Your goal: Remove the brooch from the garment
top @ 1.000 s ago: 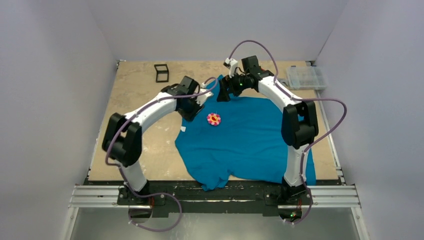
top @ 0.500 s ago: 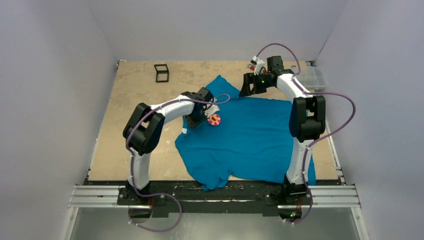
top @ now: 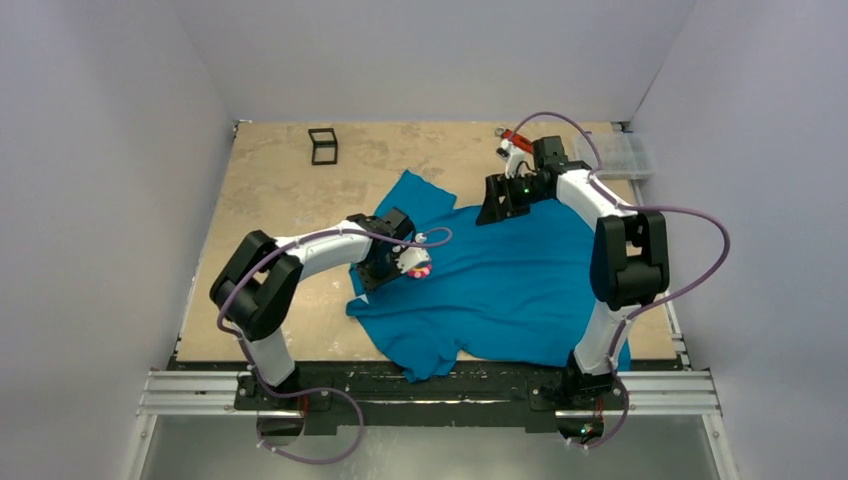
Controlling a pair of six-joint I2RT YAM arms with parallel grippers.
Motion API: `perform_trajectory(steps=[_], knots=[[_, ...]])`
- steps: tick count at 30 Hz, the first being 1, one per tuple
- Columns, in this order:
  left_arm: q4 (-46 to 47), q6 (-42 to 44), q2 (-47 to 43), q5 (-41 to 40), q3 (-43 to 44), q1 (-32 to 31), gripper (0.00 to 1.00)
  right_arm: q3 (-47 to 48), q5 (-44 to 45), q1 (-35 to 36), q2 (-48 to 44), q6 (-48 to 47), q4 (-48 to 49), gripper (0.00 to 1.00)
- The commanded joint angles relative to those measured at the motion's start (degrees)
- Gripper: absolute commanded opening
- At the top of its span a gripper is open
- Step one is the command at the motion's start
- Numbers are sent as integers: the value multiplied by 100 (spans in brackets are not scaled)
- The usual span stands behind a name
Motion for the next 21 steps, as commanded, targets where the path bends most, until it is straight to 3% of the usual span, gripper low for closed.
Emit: perform_trajectory(steps=[1,4,5,9,13,16,21], knots=[[-376,-163,-601,1111,59,251,19,-413,-446,116,-526,-28,31,75],[-283,-588,-986,2104,542,580,41,-667,-597,290,-672,255,280,72],[-104,-694,-1057,2166,622,588,44,-737,-674,335,-688,378,397,70],[941,-1115,-1150,2425,576,567,45,-900,-926,479,-610,986,874,60],[714,-1931,-468,2865,1054,624,46,-915,-1004,697,-445,1323,1227,54],[1164,-2867,-242,3211,863,852,47,-937,-924,918,-366,1487,1455,52],[1380,-3191,-186,3354,632,930,51,-1123,-934,1199,-193,1815,1891,37]])
